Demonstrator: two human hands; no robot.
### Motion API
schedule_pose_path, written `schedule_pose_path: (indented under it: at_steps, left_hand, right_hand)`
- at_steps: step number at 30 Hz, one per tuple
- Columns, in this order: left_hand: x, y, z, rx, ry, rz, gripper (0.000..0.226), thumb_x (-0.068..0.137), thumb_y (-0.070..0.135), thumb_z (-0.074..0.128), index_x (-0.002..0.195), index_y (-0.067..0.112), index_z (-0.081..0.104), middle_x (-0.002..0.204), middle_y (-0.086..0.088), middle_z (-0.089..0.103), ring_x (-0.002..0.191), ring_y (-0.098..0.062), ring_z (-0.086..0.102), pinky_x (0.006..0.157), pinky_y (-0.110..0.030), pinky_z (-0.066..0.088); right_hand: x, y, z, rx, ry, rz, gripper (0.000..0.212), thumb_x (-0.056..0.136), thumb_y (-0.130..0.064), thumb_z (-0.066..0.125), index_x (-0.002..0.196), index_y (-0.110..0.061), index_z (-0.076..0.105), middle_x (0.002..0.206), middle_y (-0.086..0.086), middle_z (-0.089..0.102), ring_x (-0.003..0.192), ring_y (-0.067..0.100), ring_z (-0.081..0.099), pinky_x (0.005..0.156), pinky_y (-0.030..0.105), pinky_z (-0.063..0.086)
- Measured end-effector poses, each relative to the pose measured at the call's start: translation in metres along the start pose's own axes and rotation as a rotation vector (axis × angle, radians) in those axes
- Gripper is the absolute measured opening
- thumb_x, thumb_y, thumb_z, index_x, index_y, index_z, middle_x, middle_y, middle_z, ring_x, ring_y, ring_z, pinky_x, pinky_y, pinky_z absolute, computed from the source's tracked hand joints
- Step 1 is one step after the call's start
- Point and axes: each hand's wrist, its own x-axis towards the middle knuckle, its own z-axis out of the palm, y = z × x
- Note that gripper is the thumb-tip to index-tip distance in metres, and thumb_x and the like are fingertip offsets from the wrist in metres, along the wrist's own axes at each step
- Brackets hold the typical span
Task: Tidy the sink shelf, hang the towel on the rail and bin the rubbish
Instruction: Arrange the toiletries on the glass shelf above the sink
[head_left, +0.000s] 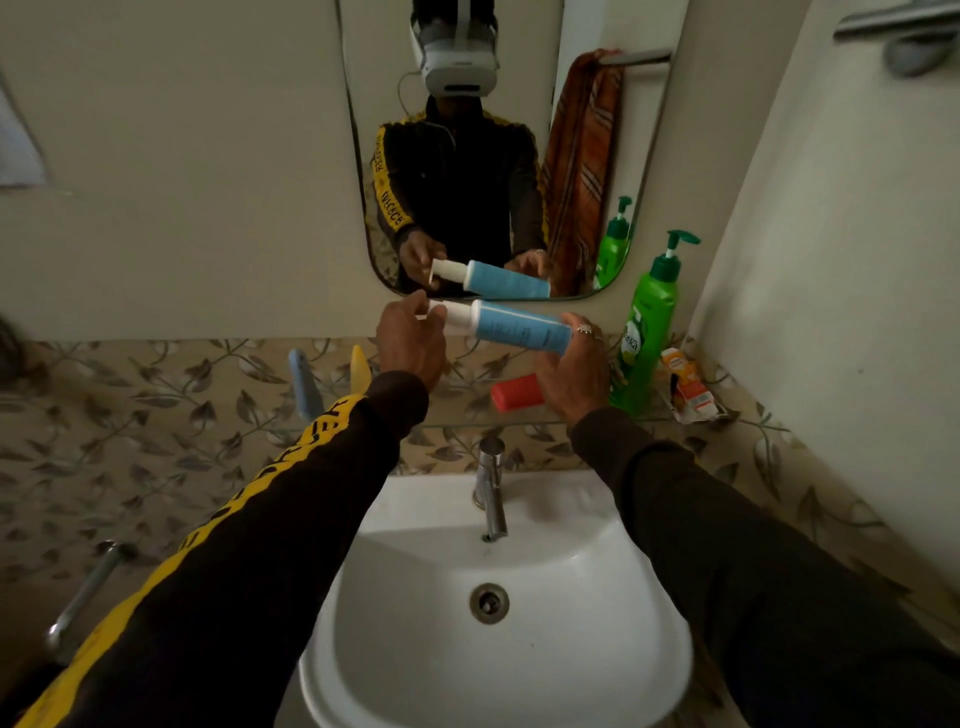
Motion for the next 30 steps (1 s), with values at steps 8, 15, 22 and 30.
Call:
schedule_pose_path:
  at_steps: [8, 15, 22, 30]
  left_hand:
    - [0.007, 0.013, -0.021, -0.217, 0.014, -0.040, 0.027, 0.086, 0.028, 0.069, 0.109, 0.013, 0.073, 0.096, -0.006, 0.073, 0.088, -0.019, 0.070, 0.085, -0.041, 0.057]
    - [0.013, 0.014, -0.050, -0.370, -0.044, -0.027, 0.025, 0.083, 0.026, 0.076, 0.106, 0.016, 0.075, 0.098, -0.007, 0.073, 0.080, -0.022, 0.073, 0.081, -0.045, 0.060]
    - [0.017, 0.009, -0.074, -0.349, -0.085, 0.005, 0.021, 0.082, 0.029, 0.077, 0.101, 0.020, 0.075, 0.100, -0.006, 0.072, 0.093, -0.025, 0.070, 0.084, -0.048, 0.058]
    - [0.015, -0.006, -0.084, -0.298, -0.086, 0.011, 0.028, 0.077, 0.037, 0.078, 0.101, 0.022, 0.076, 0.093, -0.005, 0.074, 0.088, -0.020, 0.071, 0.083, -0.047, 0.059]
  right_hand:
    - [-0.012, -0.007, 0.001, 0.043, -0.059, 0.008, 0.080, 0.077, -0.008, 0.077, 0.149, -0.010, 0.044, 0.139, 0.016, 0.055, 0.126, 0.029, 0.055, 0.104, 0.035, 0.045]
    - [-0.022, -0.016, 0.016, 0.018, -0.166, -0.057, 0.053, 0.080, -0.012, 0.078, 0.130, -0.007, 0.063, 0.116, 0.016, 0.070, 0.107, 0.031, 0.067, 0.091, 0.039, 0.055]
    - [-0.034, -0.022, 0.037, -0.042, -0.318, -0.080, 0.056, 0.080, -0.033, 0.083, 0.129, -0.013, 0.063, 0.124, 0.012, 0.065, 0.109, 0.026, 0.067, 0.091, 0.038, 0.058]
    - [-0.045, -0.029, 0.058, -0.073, -0.377, -0.130, 0.047, 0.078, -0.036, 0.082, 0.116, -0.012, 0.069, 0.114, 0.011, 0.071, 0.103, 0.025, 0.070, 0.086, 0.044, 0.060]
